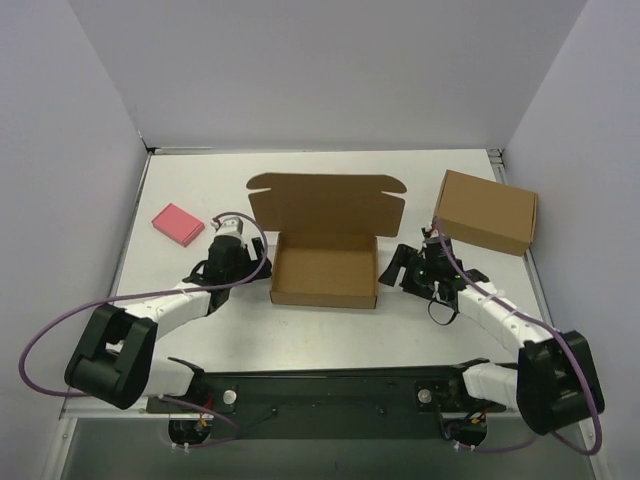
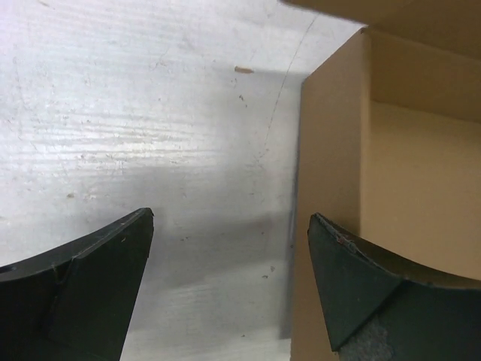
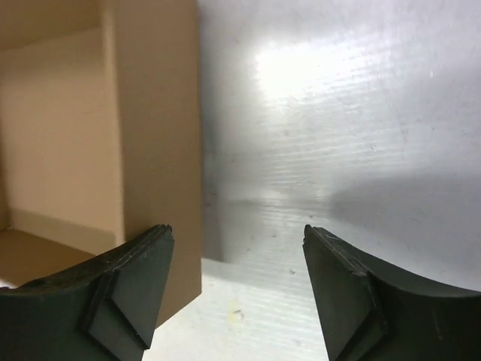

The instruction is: Fold the paper box

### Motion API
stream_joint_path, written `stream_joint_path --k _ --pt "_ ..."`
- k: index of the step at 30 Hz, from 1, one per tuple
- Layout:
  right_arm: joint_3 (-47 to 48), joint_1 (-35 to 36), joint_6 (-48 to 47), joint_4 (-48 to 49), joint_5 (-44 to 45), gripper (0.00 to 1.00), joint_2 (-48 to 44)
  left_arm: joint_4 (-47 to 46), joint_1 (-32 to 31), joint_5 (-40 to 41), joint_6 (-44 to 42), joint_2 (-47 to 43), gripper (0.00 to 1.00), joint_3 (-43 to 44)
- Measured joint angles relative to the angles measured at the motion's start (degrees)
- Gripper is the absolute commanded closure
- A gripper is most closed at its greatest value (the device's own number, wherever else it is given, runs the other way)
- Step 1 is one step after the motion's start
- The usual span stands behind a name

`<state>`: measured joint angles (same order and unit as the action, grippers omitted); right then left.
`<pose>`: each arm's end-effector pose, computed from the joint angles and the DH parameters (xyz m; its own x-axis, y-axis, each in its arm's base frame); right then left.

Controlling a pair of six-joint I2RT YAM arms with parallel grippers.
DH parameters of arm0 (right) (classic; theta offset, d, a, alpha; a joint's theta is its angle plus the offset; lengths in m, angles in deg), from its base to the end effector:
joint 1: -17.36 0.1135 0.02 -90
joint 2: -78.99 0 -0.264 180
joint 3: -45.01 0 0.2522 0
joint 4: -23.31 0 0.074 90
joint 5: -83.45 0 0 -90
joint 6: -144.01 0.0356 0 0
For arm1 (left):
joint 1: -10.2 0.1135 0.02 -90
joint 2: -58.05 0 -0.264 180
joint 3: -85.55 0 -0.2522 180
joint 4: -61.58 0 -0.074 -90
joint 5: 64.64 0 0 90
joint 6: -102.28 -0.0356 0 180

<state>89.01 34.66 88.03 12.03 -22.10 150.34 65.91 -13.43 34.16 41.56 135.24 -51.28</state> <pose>0.2303 0.0817 0.1802 -0.7662 0.3259 -0.5539 -0.0697 0.8146 0.5758 0.2368 -0.0977 0.1621 -0.6358 -0.2494 -0.7305 -0.0284 0.9533 -0.3008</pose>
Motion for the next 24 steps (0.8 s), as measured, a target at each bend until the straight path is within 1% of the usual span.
stream_joint_path --k 3,6,8,9,11,13,15,18,21,24 --pt "0.31 -0.68 -0.57 -1.77 -0.37 0.26 -6.73 -0.37 3.93 -4.7 -0.48 -2.12 0.06 -0.02" --pt "2.36 -3.45 -3.43 -2.91 -1.86 0.25 -11.69 -0.37 7.5 -7.69 -1.49 -6.67 0.06 -0.02" --pt "4.15 -6.01 -6.03 -3.13 -3.04 0.24 -12.59 -0.74 8.02 -9.35 -2.32 -10.25 0.05 -0.02" --pt "4.87 -6.93 -7.04 -3.15 -3.61 0.24 -12.66 -1.18 8.04 -10.27 -2.84 -11.87 0.03 -0.02" --pt "6.6 -9.73 -9.62 -3.1 -5.75 0.24 -12.39 -1.73 8.11 -12.41 -3.76 -14.4 0.03 0.11" --pt "8.0 -11.41 -11.67 -2.93 -7.85 0.24 -11.76 -1.88 9.33 -14.95 -4.31 -15.08 0.03 0.98" --pt "10.51 -12.96 -13.73 -2.82 -10.08 0.24 -9.92 -2.01 11.54 -18.84 -4.59 -14.32 0.03 3.17" --pt "14.73 -14.25 -16.13 -1.75 -13.75 0.24 -6.05 -3.06 14.95 -25.24 -5.4 -10.64 0.03 8.57" --pt "17.75 -14.78 -17.84 -0.44 -16.35 0.25 -2.89 -3.65 16.63 -29.35 -7.32 -6.25 0.03 13.31" --pt "20.41 -14.95 -19.74 -0.02 -17.05 0.25 0.15 -3.21 17.27 -33.09 -10.05 -1.33 0.03 17.94"
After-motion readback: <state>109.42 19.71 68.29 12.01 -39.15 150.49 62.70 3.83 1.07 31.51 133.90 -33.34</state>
